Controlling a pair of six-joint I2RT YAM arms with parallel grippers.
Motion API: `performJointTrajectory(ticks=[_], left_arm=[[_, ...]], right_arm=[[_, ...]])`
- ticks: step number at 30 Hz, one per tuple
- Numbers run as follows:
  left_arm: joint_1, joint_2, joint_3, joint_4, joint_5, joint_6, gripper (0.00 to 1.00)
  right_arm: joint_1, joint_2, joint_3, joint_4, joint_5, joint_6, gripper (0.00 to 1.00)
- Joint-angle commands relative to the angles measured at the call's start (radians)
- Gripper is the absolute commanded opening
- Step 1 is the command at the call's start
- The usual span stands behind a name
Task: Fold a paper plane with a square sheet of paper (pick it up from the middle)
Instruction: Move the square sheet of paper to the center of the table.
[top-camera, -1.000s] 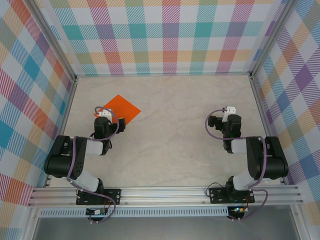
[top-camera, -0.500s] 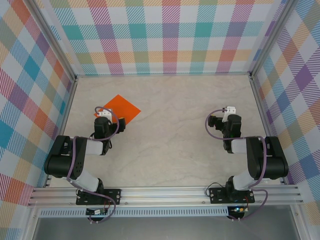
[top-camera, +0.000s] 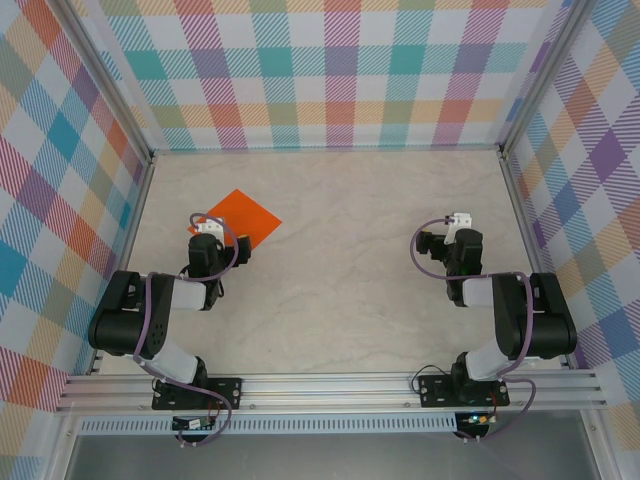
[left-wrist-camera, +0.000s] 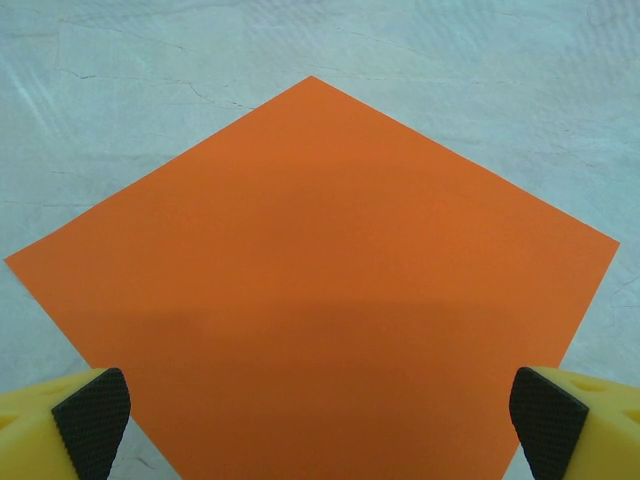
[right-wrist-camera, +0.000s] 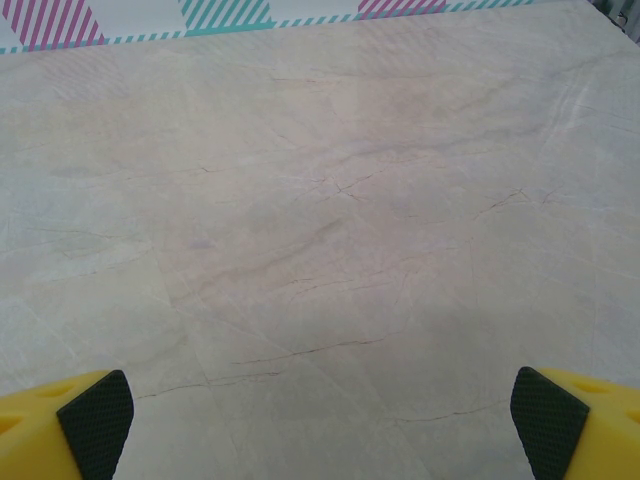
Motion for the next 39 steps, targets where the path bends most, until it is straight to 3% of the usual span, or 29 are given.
performJointTrajectory(ticks=[1, 7, 11, 15, 19, 23, 26, 28, 29, 31, 34, 39], left_arm=[[0.014, -0.005, 0.020, 0.007, 0.013, 0.016, 1.00], [0.016, -0.005, 0.020, 0.007, 0.013, 0.017, 1.00], [0.015, -0.035, 0.001, 0.016, 0.059, 0.036, 1.00], [0.015, -0.145, 0.008, -0.091, 0.020, 0.010, 1.00], [0.016, -0.226, 0.024, -0.186, -0.014, -0.016, 1.00], [0.019, -0.266, 0.130, -0.379, -0.043, -0.079, 1.00], [0.021, -0.255, 0.263, -0.581, -0.119, -0.269, 1.00], [0.023, -0.217, 0.387, -0.756, -0.167, -0.384, 1.00], [0.029, -0.183, 0.454, -0.849, -0.157, -0.442, 1.00], [0.046, -0.095, 0.582, -0.957, -0.010, -0.456, 1.00], [0.046, 0.085, 0.791, -1.109, 0.182, -0.464, 1.00], [0.043, 0.306, 1.003, -1.158, 0.266, -0.561, 1.00]], right_arm=[[-0.004, -0.002, 0.012, 0.025, -0.017, -0.006, 1.00], [-0.004, -0.004, 0.010, 0.026, -0.019, -0.007, 1.00], [0.003, -0.026, 0.005, 0.021, -0.130, -0.064, 1.00], [0.015, -0.100, -0.008, -0.022, -0.081, -0.056, 1.00], [0.015, -0.216, 0.150, -0.484, 0.010, 0.063, 1.00], [0.014, -0.306, 0.293, -0.933, 0.104, 0.298, 1.00], [0.015, -0.362, 0.363, -1.135, -0.003, 0.356, 1.00], [0.014, -0.414, 0.348, -1.159, -0.118, 0.380, 1.00], [0.015, -0.443, 0.341, -1.176, -0.168, 0.396, 1.00], [0.015, -0.487, 0.336, -1.225, -0.215, 0.469, 1.00], [0.015, -0.521, 0.340, -1.262, -0.373, 0.455, 1.00], [0.018, -0.563, 0.337, -1.310, -0.455, 0.447, 1.00]])
